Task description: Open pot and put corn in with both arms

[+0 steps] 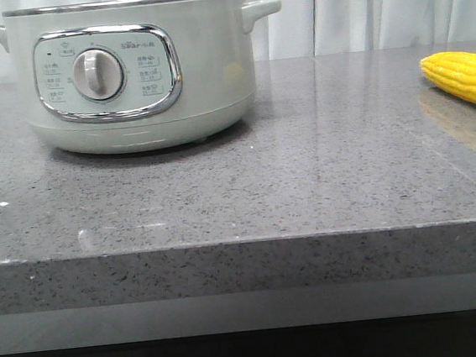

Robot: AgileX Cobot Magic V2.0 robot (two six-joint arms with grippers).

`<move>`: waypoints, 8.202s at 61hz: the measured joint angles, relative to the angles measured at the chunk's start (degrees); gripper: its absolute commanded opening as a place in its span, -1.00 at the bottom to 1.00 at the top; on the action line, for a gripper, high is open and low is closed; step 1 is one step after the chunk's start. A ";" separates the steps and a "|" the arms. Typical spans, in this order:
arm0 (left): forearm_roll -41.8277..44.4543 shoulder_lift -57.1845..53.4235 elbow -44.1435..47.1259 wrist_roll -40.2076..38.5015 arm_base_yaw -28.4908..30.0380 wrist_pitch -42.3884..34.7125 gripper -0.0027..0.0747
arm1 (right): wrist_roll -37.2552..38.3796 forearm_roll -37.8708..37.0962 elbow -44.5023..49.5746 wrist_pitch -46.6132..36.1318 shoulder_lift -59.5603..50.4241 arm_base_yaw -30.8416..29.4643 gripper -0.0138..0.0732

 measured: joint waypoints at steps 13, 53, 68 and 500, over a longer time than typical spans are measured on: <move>0.00 -10.73 10.02 0.00 0.00 0.29 -0.31 | 0.00 0.00 0.00 0.00 0.00 0.00 0.73; 0.00 -16.89 14.61 0.00 0.00 0.54 -0.31 | 0.10 -0.11 -17.13 7.02 17.85 -2.23 0.73; 0.00 -16.89 14.61 0.00 0.00 0.54 -0.31 | 0.10 -0.11 -25.83 7.87 28.71 -2.23 0.73; -0.20 7.32 3.18 0.00 0.00 -10.44 -0.31 | -11.05 7.57 -12.93 0.81 0.92 31.91 0.56</move>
